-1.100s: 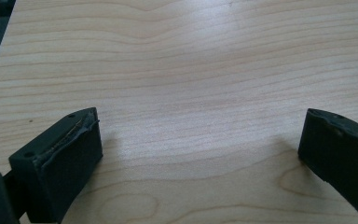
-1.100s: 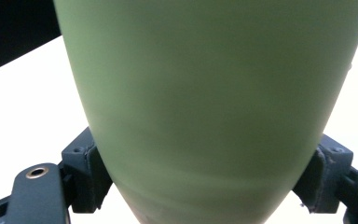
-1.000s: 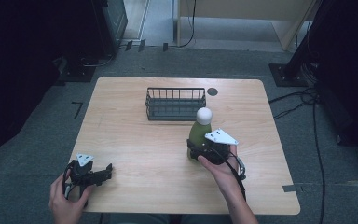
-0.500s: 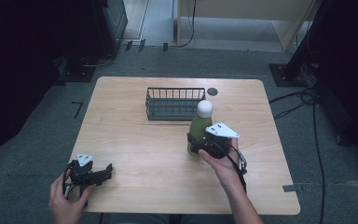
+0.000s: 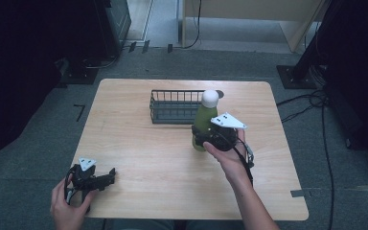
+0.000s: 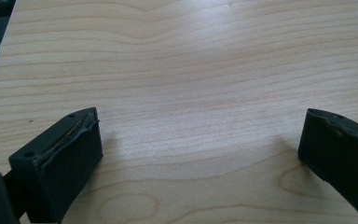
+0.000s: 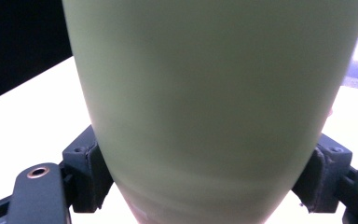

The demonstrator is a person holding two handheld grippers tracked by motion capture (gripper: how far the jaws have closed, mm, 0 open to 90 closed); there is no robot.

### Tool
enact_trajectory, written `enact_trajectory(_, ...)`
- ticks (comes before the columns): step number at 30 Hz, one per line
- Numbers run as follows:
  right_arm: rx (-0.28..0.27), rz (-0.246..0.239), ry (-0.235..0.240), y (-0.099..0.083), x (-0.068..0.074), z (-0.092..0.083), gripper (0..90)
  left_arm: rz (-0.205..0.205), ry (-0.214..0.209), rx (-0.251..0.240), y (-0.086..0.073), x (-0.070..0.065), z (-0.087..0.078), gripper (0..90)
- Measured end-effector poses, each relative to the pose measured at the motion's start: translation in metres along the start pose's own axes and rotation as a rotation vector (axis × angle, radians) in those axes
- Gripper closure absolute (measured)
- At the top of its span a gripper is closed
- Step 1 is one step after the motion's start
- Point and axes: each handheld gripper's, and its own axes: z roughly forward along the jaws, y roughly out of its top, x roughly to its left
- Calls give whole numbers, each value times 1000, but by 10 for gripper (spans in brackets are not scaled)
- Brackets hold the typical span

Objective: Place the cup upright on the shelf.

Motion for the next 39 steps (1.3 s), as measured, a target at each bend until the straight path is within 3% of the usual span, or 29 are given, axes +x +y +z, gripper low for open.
enact_trajectory(20, -21, -10, -16, 43, -5, 14, 202, 0, 0, 0, 0, 0, 0, 0)
enact_trajectory(39, -12, -3, -48, 76, -14, 45, 202, 0, 1, -1, 0, 0, 0, 0)
